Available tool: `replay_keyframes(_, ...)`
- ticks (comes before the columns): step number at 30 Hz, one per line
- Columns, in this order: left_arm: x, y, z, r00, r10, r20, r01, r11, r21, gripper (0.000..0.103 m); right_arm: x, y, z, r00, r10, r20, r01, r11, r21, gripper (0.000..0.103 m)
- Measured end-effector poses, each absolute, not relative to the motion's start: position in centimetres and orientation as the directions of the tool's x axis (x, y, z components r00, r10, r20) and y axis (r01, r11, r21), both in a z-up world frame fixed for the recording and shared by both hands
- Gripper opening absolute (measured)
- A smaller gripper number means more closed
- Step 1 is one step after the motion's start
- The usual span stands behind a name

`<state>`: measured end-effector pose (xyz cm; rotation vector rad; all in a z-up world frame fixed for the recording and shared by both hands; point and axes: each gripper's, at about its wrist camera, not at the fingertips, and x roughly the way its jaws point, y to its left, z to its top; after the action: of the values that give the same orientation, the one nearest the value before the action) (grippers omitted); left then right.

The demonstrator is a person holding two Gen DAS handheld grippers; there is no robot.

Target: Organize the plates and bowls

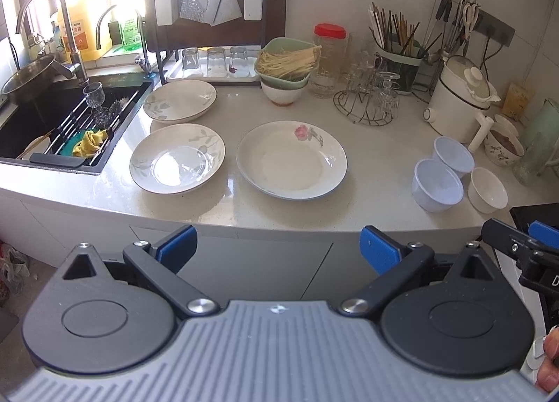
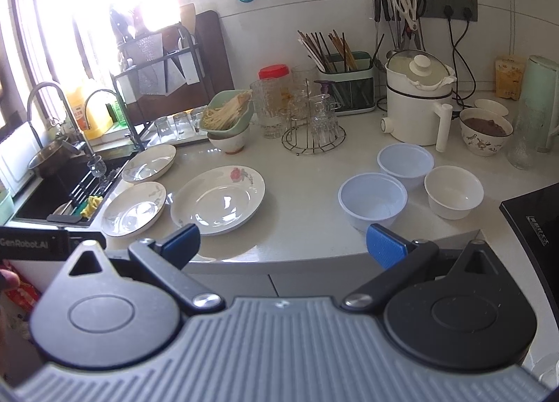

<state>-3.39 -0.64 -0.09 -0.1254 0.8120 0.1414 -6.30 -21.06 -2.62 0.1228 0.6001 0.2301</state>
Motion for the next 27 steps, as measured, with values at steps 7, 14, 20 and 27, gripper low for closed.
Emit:
replay_keyframes(7,-3.4,-0.6,-0.3,0.674,0.069,-0.735,-0.17,0.983,-0.064,0.101,-5.8,-21.4,-2.8,0.796,0.255,-0.549,-0.172,0.965,0.199,0.103)
replay_keyframes(14,-3.0,-0.7,-0.6,0.664,0.07,-0.744,-0.175,0.983,-0.063,0.101,-5.7,-21.2,-2.7,0.802,0.244,-0.545,-0.175,0.969,0.176,0.103)
replay_keyframes(20,-2.7,-0.8,-0.7,0.663,0.069,-0.745,-0.179,0.981,-0.069,0.101,-5.5,-21.3,-2.8,0.798,0.245,-0.551,-0.176,0.969,0.175,0.103)
replay_keyframes(27,-3.0,-0.8,-1.2,0.654,0.081,-0.752,-0.184,0.981,-0.054,0.101,-5.3,-21.3,-3.2,0.79,0.25,-0.56,-0.192,0.968,0.161,0.103)
